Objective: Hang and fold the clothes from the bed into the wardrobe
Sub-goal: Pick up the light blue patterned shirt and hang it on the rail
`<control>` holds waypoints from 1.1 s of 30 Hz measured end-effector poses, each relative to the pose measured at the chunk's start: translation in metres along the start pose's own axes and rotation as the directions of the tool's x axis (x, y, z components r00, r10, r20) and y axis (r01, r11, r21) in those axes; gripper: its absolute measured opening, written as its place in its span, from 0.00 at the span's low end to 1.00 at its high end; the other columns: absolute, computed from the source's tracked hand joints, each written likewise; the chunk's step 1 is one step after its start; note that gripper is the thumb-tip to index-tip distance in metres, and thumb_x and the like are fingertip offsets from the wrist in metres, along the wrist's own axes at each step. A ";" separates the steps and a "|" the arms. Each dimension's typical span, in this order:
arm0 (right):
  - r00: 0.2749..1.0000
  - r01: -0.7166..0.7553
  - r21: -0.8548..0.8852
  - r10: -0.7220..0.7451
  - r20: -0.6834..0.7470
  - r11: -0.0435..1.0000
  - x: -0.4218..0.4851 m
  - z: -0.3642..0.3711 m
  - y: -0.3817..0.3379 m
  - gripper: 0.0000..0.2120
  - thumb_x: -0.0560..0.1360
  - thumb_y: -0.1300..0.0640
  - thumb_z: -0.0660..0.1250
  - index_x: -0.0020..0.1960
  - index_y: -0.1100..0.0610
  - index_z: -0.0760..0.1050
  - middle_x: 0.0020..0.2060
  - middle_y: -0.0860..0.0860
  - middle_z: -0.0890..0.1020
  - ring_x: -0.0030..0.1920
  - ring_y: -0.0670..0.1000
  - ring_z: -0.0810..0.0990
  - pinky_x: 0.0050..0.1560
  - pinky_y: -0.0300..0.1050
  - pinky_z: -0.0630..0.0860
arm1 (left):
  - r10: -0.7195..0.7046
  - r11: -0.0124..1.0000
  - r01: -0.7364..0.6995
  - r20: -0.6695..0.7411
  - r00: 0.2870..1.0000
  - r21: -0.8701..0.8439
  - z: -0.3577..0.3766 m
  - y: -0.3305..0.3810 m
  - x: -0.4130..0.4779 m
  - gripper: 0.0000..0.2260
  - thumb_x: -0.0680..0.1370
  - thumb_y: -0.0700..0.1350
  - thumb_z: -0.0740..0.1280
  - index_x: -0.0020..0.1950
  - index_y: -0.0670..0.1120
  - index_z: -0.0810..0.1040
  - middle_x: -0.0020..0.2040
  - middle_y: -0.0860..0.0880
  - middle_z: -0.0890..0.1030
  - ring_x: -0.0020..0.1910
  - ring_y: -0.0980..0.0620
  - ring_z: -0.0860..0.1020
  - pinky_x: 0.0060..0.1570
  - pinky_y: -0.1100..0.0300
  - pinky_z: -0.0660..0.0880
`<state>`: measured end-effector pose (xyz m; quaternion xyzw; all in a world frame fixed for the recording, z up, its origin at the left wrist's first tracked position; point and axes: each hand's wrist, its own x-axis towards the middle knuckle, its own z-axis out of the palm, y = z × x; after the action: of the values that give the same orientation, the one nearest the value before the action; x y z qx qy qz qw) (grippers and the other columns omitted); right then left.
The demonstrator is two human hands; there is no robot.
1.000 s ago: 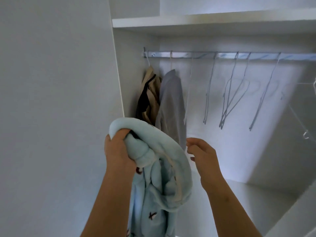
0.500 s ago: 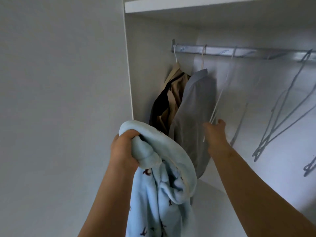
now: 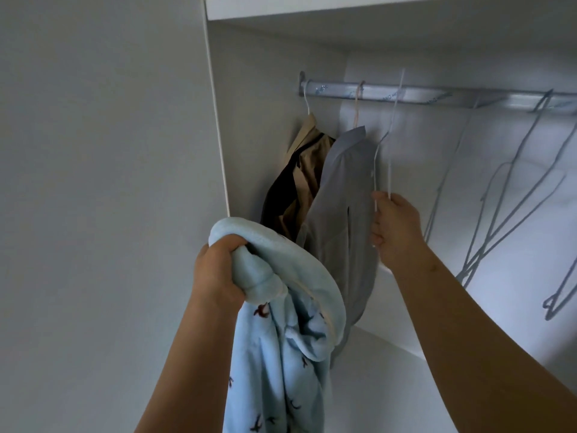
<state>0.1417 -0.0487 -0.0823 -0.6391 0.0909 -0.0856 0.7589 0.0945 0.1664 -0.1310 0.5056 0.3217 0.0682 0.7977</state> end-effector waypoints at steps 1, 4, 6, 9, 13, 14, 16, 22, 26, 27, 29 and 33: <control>1.000 0.018 -0.025 -0.018 -0.004 1.000 -0.006 0.001 0.001 0.12 0.78 0.57 0.60 0.36 0.53 0.68 0.26 0.50 0.61 0.23 0.45 0.59 0.18 0.35 0.57 | 0.005 1.000 -0.005 0.025 1.000 0.003 -0.003 0.000 0.000 0.21 0.74 0.46 0.67 0.65 0.41 0.72 0.56 0.41 0.78 0.48 0.45 0.77 0.41 0.51 0.73; 0.998 0.054 -0.025 -0.055 -0.017 0.998 -0.031 0.005 0.006 0.11 0.77 0.57 0.62 0.36 0.53 0.72 0.24 0.48 0.66 0.21 0.43 0.63 0.19 0.33 0.61 | -0.024 0.997 0.020 0.044 0.999 0.074 -0.014 0.001 0.000 0.22 0.73 0.46 0.68 0.65 0.40 0.72 0.56 0.40 0.77 0.48 0.44 0.77 0.40 0.51 0.73; 0.997 0.070 -0.051 -0.071 -0.028 0.996 -0.051 0.006 0.013 0.11 0.77 0.56 0.63 0.36 0.53 0.74 0.21 0.45 0.69 0.19 0.41 0.65 0.20 0.32 0.63 | -0.013 0.994 0.007 0.048 0.999 0.109 -0.023 -0.001 -0.003 0.22 0.73 0.46 0.70 0.64 0.40 0.72 0.56 0.39 0.78 0.50 0.42 0.76 0.43 0.49 0.72; 0.994 0.077 -0.088 -0.084 -0.073 0.993 -0.085 0.009 0.029 0.12 0.77 0.55 0.63 0.35 0.53 0.73 0.17 0.43 0.67 0.20 0.41 0.64 0.23 0.33 0.62 | 0.054 0.989 -0.070 0.124 0.991 0.132 -0.042 -0.007 -0.018 0.20 0.74 0.44 0.68 0.65 0.40 0.72 0.57 0.38 0.77 0.50 0.42 0.76 0.47 0.49 0.73; 0.985 0.037 -0.052 -0.046 -0.167 0.998 -0.140 0.015 0.060 0.12 0.77 0.57 0.64 0.48 0.67 0.76 0.19 0.44 0.65 0.21 0.42 0.61 0.22 0.33 0.60 | 0.064 0.975 -0.115 0.256 0.964 0.189 -0.081 -0.010 -0.047 0.15 0.75 0.41 0.66 0.61 0.43 0.75 0.49 0.42 0.80 0.44 0.46 0.78 0.40 0.53 0.75; 0.983 0.027 -0.042 -0.035 -0.183 0.999 -0.155 0.016 0.068 0.13 0.77 0.57 0.64 0.49 0.69 0.75 0.19 0.44 0.65 0.21 0.42 0.60 0.21 0.32 0.60 | 0.062 0.969 -0.126 0.289 0.955 0.211 -0.092 -0.011 -0.052 0.13 0.75 0.40 0.66 0.59 0.42 0.76 0.44 0.43 0.80 0.40 0.48 0.78 0.36 0.56 0.74; 0.979 0.009 -0.022 -0.013 -0.205 1.000 -0.188 0.016 0.081 0.10 0.77 0.58 0.64 0.48 0.65 0.78 0.19 0.44 0.66 0.20 0.41 0.61 0.21 0.31 0.60 | 0.042 0.959 -0.131 0.332 0.942 0.251 -0.110 -0.013 -0.063 0.12 0.75 0.39 0.65 0.59 0.41 0.77 0.41 0.45 0.80 0.37 0.49 0.77 0.33 0.57 0.72; 0.977 -0.029 0.042 0.037 -0.212 0.999 -0.276 -0.012 0.106 0.09 0.78 0.62 0.61 0.46 0.58 0.80 0.19 0.44 0.64 0.20 0.42 0.60 0.21 0.33 0.59 | -0.054 0.944 -0.099 0.442 0.895 0.316 -0.134 -0.034 -0.097 0.09 0.77 0.36 0.62 0.56 0.41 0.75 0.40 0.46 0.78 0.35 0.52 0.76 0.30 0.59 0.73; 0.989 0.018 -0.086 -0.031 -0.148 0.996 -0.329 -0.045 0.112 0.11 0.78 0.62 0.60 0.48 0.55 0.80 0.22 0.45 0.70 0.24 0.42 0.68 0.27 0.32 0.67 | -0.079 0.949 -0.118 0.585 0.807 0.292 -0.138 -0.047 -0.130 0.08 0.77 0.32 0.59 0.48 0.41 0.75 0.37 0.48 0.78 0.31 0.56 0.78 0.33 0.62 0.76; 0.992 0.023 -0.134 -0.040 -0.122 0.991 -0.342 -0.053 0.113 0.11 0.79 0.61 0.60 0.48 0.52 0.81 0.23 0.46 0.73 0.27 0.41 0.71 0.30 0.31 0.69 | -0.076 0.951 -0.137 0.638 0.766 0.278 -0.139 -0.050 -0.139 0.10 0.77 0.31 0.58 0.47 0.42 0.76 0.35 0.50 0.78 0.30 0.58 0.78 0.30 0.66 0.76; 0.995 0.022 -0.213 -0.041 -0.086 0.977 -0.364 -0.069 0.115 0.12 0.78 0.60 0.60 0.48 0.48 0.81 0.29 0.47 0.79 0.32 0.42 0.76 0.36 0.30 0.73 | -0.091 0.919 -0.224 0.727 0.681 0.324 -0.139 -0.054 -0.154 0.14 0.76 0.29 0.58 0.51 0.45 0.76 0.37 0.52 0.79 0.32 0.58 0.79 0.30 0.67 0.77; 0.997 -0.011 -0.261 -0.010 -0.077 0.965 -0.400 -0.100 0.113 0.13 0.77 0.63 0.62 0.46 0.49 0.82 0.40 0.44 0.85 0.44 0.38 0.81 0.43 0.22 0.71 | -0.146 0.905 -0.269 0.837 0.527 0.328 -0.135 -0.064 -0.187 0.20 0.75 0.28 0.58 0.50 0.53 0.74 0.35 0.55 0.83 0.33 0.59 0.81 0.30 0.66 0.77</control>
<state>-0.2686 -0.0266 -0.1988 -0.7296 0.1308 -0.0973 0.6642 -0.1450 0.1577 -0.1401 0.6440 -0.1178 -0.2274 0.7209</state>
